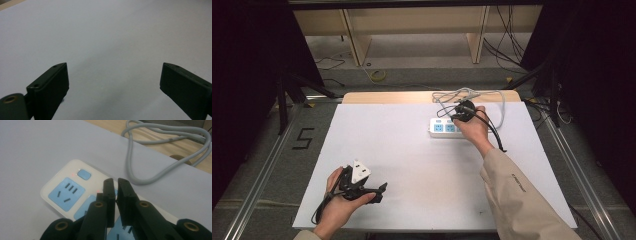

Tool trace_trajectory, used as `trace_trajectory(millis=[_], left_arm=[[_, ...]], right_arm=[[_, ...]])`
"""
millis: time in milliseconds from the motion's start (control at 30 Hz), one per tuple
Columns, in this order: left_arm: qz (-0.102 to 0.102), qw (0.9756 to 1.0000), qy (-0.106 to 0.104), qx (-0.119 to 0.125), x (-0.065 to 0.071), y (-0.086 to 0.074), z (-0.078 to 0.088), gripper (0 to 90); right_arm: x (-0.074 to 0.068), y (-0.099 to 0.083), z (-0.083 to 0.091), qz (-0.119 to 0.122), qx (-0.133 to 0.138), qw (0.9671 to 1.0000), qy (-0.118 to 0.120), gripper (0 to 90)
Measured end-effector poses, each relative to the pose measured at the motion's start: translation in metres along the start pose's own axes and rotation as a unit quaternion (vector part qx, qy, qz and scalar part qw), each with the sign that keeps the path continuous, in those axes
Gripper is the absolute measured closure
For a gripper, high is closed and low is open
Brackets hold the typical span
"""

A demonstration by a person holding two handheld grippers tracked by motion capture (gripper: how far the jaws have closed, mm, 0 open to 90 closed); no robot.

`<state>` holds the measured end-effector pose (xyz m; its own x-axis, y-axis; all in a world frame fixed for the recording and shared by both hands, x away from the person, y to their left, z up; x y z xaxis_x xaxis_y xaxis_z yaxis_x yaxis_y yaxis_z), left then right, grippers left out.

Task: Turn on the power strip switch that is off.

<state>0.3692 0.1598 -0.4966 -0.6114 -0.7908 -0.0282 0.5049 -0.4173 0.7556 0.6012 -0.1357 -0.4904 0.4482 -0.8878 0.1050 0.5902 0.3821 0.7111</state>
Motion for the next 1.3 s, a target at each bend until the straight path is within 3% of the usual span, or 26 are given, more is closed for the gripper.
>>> trace_trajectory(millis=[367, 867, 1300], left_arm=[[0.001, 1.0000, 0.000, -0.001, 0.000, 0.000, -0.001, 8.2], [0.001, 1.0000, 0.000, 0.000, 0.001, 0.001, -0.002, 8.2], [0.001, 1.0000, 0.000, -0.003, 0.001, 0.001, -0.003, 8.2]], right_arm=[[0.001, -0.010, 0.013, 0.015, -0.004, 0.9999, 0.003, 75.8], [0.007, -0.029, 0.032, -0.003, -0.005, 0.9995, 0.030, 63.5], [0.014, -0.047, 0.059, 0.000, 0.003, 0.9990, 0.045, 53.9]])
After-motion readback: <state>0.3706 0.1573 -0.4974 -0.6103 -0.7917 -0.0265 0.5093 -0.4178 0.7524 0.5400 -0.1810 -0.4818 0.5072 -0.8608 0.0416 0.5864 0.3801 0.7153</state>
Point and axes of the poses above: each handheld gripper's, and its own axes: z roughly backward along the jaws, y roughly out of its top, x roughly to its right, the point moved 7 cm from there along -z, roughly forward along the jaws, and after that the axes turned 7 degrees about -y, right-handed, at the moved point
